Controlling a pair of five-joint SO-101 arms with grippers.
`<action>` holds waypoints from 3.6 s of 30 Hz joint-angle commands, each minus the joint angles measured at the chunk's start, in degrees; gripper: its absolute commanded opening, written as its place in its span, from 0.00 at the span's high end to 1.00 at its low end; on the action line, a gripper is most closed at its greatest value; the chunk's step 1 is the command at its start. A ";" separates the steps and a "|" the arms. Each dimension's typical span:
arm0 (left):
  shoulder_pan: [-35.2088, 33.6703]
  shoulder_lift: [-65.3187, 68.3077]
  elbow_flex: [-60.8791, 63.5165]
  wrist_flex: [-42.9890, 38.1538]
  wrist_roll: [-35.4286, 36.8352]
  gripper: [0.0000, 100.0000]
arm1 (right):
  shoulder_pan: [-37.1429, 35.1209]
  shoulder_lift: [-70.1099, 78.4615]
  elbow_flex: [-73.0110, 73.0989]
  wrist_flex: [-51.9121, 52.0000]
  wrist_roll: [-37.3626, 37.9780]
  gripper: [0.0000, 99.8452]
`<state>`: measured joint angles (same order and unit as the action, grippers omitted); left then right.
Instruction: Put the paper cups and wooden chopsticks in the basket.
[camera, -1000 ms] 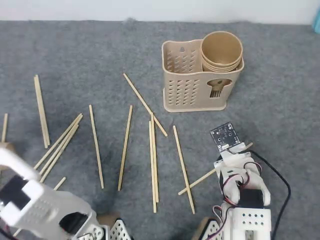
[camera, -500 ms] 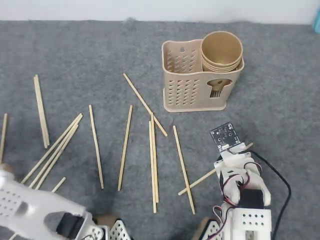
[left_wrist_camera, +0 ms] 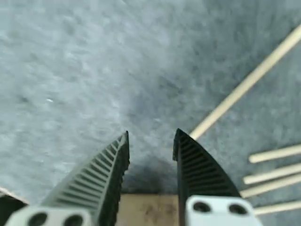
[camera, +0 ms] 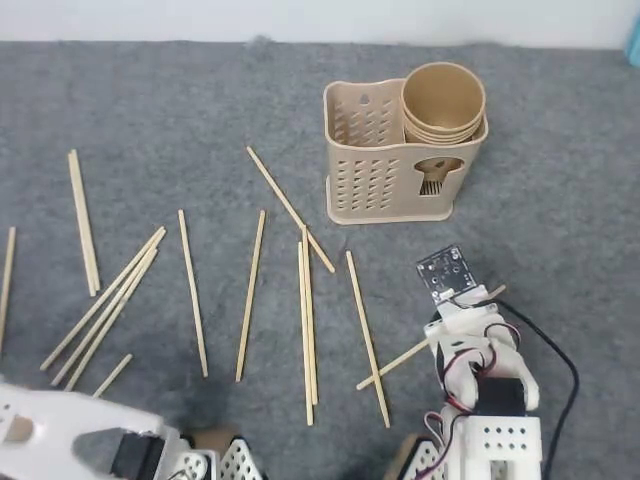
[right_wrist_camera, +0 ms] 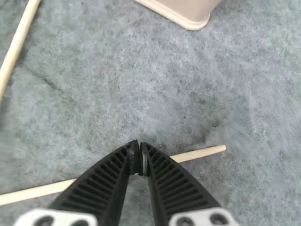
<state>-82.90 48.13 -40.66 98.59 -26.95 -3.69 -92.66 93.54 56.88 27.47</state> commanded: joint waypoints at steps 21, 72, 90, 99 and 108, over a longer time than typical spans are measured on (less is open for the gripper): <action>5.45 -19.25 7.43 1.93 -1.14 0.85 | -0.40 -0.75 -0.18 -0.13 0.62 0.99; -20.22 -77.63 110.55 -63.30 -12.66 0.99 | -0.57 -0.75 -0.18 0.31 2.20 0.99; -3.96 -68.22 110.73 -100.66 10.02 0.99 | -0.57 -0.75 -0.18 0.31 2.20 0.99; 7.56 -63.56 110.73 -108.40 19.43 0.99 | -0.40 -0.75 -0.18 0.31 2.20 0.99; 11.60 -61.63 110.81 -115.25 23.21 0.99 | -0.48 -0.75 -0.18 0.22 2.46 0.99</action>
<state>-73.05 -13.49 70.11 -12.79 -4.70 -3.78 -92.66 93.54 56.88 28.88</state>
